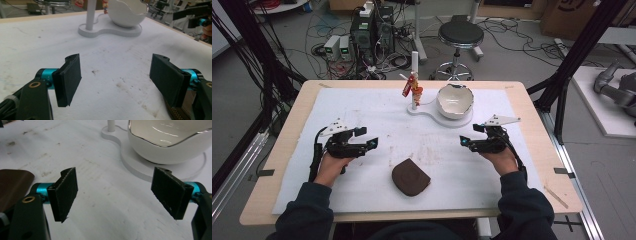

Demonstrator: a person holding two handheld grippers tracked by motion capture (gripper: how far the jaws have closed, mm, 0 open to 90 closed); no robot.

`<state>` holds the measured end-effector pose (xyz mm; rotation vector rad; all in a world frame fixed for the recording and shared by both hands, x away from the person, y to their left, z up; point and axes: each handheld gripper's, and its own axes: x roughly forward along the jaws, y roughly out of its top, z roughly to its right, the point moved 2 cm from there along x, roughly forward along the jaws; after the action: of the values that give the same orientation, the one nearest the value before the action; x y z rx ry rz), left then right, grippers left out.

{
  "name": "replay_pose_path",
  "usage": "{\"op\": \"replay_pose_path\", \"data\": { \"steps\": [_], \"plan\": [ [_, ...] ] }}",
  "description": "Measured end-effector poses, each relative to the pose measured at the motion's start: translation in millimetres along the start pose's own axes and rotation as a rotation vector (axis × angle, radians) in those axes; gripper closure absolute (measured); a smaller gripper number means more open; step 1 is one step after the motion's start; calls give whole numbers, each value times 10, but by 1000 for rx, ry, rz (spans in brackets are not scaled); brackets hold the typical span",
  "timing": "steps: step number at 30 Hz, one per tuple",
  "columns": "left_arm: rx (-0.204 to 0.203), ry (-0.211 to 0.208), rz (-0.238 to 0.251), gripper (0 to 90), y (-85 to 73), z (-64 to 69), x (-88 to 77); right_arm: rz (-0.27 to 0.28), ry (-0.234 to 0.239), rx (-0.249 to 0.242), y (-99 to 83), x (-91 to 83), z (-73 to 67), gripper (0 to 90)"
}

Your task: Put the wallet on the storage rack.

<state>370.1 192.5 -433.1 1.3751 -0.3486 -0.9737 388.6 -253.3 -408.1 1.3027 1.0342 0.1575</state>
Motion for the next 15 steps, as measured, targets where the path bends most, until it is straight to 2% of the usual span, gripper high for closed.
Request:
{"op": "replay_pose_path", "data": {
  "steps": [4,6,7,8,9,10,11,15],
  "plan": [
    [6,-49,-41,244,-36,47,62,-30,15,-33,7,95,-78,218],
    [24,-96,-90,244,-70,119,129,-37,18,-36,6,111,-87,218],
    [24,-96,-90,244,-70,119,129,-37,18,-36,6,111,-87,218],
    [31,-128,-114,244,-79,170,166,-36,23,-25,5,108,-87,218],
    [31,-128,-114,244,-79,170,166,-32,25,-22,5,107,-86,218],
    [34,-169,-130,244,-79,225,202,-32,23,-22,5,105,-79,218],
    [30,-191,-137,244,-75,253,219,-34,26,-18,4,104,-77,218],
    [31,-258,-180,253,-81,389,312,-38,25,-16,0,117,-67,219]
  ]
}}
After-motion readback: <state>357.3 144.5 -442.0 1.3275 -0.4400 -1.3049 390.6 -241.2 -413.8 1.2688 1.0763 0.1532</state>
